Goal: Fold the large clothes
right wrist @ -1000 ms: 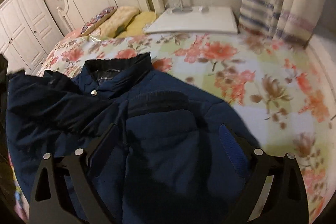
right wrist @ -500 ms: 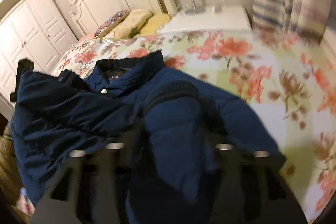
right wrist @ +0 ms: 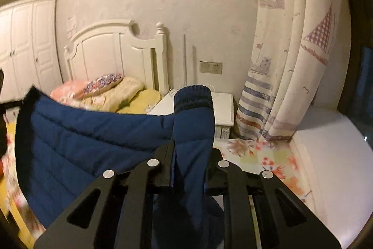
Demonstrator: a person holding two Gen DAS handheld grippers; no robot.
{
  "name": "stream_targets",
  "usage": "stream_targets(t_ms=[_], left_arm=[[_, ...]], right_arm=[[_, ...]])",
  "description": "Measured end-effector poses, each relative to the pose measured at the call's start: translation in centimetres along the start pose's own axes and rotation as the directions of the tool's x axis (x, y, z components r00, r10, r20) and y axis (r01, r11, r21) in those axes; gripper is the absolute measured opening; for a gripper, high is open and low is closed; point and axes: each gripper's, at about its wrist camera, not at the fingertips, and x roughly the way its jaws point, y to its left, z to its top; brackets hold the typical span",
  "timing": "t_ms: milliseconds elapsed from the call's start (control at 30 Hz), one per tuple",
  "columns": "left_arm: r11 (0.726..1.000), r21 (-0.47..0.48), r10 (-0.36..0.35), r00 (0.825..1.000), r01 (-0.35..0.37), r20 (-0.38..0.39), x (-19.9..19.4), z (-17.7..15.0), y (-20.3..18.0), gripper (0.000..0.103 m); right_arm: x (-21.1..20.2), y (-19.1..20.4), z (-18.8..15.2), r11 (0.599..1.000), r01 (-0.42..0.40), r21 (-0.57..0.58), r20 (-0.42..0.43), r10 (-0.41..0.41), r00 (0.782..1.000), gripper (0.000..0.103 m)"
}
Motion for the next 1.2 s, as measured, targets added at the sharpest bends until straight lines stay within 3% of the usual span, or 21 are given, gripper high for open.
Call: stream_targets(t_ms=[167, 233, 333, 500, 633, 700, 733, 800, 833, 867, 900, 967, 1033, 1100, 1167, 1200], left_arm=[[0.997, -0.029, 0.075, 0.993, -0.078, -0.089, 8.2, -2.3, 1.0, 0.016], [0.991, -0.012, 0.129, 0.981, -0.132, -0.143, 12.0, -4.6, 1.2, 0.017], [0.983, 0.012, 0.181, 0.954, -0.184, -0.240, 16.6, -8.3, 1.7, 0.022], [0.982, 0.028, 0.188, 0.961, -0.186, -0.201, 15.5, -7.6, 2.0, 0.022], [0.986, 0.024, 0.164, 0.976, -0.162, -0.140, 13.0, -5.6, 1.3, 0.022], [0.981, 0.038, 0.192, 0.971, -0.189, -0.141, 13.3, -5.3, 0.7, 0.023], [0.976, 0.054, 0.216, 0.965, -0.210, -0.148, 13.9, -5.4, 0.4, 0.025], [0.943, 0.134, 0.325, 0.929, -0.305, -0.177, 16.1, -6.9, 0.0, 0.035], [0.932, 0.155, 0.358, 0.900, -0.328, -0.247, 18.0, -8.1, 0.3, 0.038], [0.935, 0.149, 0.353, 0.889, -0.322, -0.291, 18.8, -8.6, 0.6, 0.045], [0.931, 0.141, 0.365, 0.880, -0.337, -0.304, 19.0, -8.8, 0.8, 0.053], [0.914, 0.133, 0.405, 0.876, -0.383, -0.261, 18.1, -8.3, 0.9, 0.070], [0.904, 0.133, 0.427, 0.881, -0.407, -0.204, 16.3, -7.6, 0.7, 0.074], [0.868, 0.148, 0.491, 0.864, -0.475, -0.109, 14.3, -7.0, 0.2, 0.087], [0.803, 0.149, 0.578, 0.815, -0.576, 0.038, 11.7, -6.1, -1.1, 0.101], [0.779, 0.140, 0.601, 0.792, -0.611, 0.106, 10.4, -5.7, -2.0, 0.101]], right_arm=[[6.8, -1.0, -2.1, 0.998, 0.052, 0.035, -0.132, -0.046, 0.990, 0.017], [10.4, -1.5, -4.4, 0.996, 0.077, 0.039, -0.219, -0.066, 0.974, 0.017], [15.7, -2.1, -9.1, 0.993, 0.104, 0.046, -0.367, -0.080, 0.927, 0.017], [15.5, -2.1, -9.9, 0.994, 0.100, 0.052, -0.350, -0.075, 0.934, 0.017], [12.9, -3.7, -7.8, 0.986, 0.044, 0.161, -0.261, 0.000, 0.965, 0.017], [12.7, -4.2, -7.2, 0.982, 0.042, 0.182, -0.247, 0.005, 0.969, 0.017], [13.3, -4.0, -7.2, 0.985, 0.055, 0.164, -0.262, -0.010, 0.965, 0.017], [14.8, -3.2, -8.0, 0.992, 0.073, 0.103, -0.310, -0.038, 0.950, 0.018], [16.2, -2.9, -9.1, 0.994, 0.064, 0.088, -0.362, -0.028, 0.932, 0.020], [17.2, -2.8, -10.1, 0.994, 0.068, 0.084, -0.404, -0.029, 0.914, 0.023], [17.1, -2.9, -10.2, 0.993, 0.075, 0.091, -0.396, -0.033, 0.917, 0.023], [16.8, -3.2, -9.9, 0.991, 0.084, 0.104, -0.404, -0.035, 0.914, 0.023], [16.2, -3.3, -9.7, 0.991, 0.087, 0.103, -0.415, -0.036, 0.909, 0.024], [14.8, -3.4, -8.8, 0.987, 0.122, 0.102, -0.401, -0.071, 0.913, 0.024], [13.4, -2.8, -7.6, 0.979, 0.184, 0.085, -0.380, -0.139, 0.915, 0.024], [12.5, -1.9, -6.7, 0.975, 0.212, 0.069, -0.350, -0.175, 0.920, 0.024]])
